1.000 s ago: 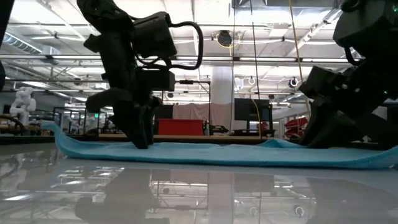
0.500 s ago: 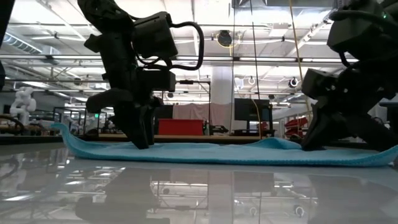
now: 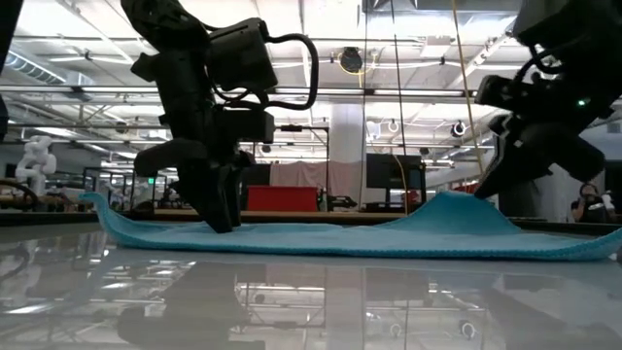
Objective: Roll towel
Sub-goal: Roll the blue towel
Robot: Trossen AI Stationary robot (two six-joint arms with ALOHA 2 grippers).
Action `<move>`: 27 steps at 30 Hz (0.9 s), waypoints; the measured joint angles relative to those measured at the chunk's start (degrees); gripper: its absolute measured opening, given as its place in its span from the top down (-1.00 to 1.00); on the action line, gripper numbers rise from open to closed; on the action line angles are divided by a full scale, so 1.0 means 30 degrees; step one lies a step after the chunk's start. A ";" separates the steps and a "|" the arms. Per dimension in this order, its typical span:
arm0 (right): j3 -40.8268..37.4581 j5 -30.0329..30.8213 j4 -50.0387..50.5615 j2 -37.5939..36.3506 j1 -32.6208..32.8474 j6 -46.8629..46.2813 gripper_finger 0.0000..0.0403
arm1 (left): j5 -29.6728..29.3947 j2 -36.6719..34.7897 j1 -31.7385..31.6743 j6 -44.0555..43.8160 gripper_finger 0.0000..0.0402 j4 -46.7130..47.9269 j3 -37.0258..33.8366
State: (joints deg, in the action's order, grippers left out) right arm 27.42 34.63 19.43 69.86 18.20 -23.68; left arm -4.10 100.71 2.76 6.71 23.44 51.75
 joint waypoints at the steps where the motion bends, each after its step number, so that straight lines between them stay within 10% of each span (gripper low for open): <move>1: 0.0001 -0.0302 0.0090 -0.0011 -0.0324 -0.0341 1.00 | -0.0038 0.0000 0.0010 -0.0006 0.36 0.0007 0.0000; 19: -0.0014 -0.0547 0.1602 -0.0777 -0.3119 -0.1342 0.08 | -0.0810 -0.0482 0.0374 -0.0103 0.36 0.0007 -0.0051; 27: -0.0014 -0.0579 -0.0440 -0.2351 -0.2629 0.0553 0.03 | -0.0850 -0.2499 0.0367 -0.0054 0.36 0.0418 0.0325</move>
State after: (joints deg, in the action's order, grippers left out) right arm 27.38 32.90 18.11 62.81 10.31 -22.01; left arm -6.66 93.21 3.86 6.54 24.69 52.72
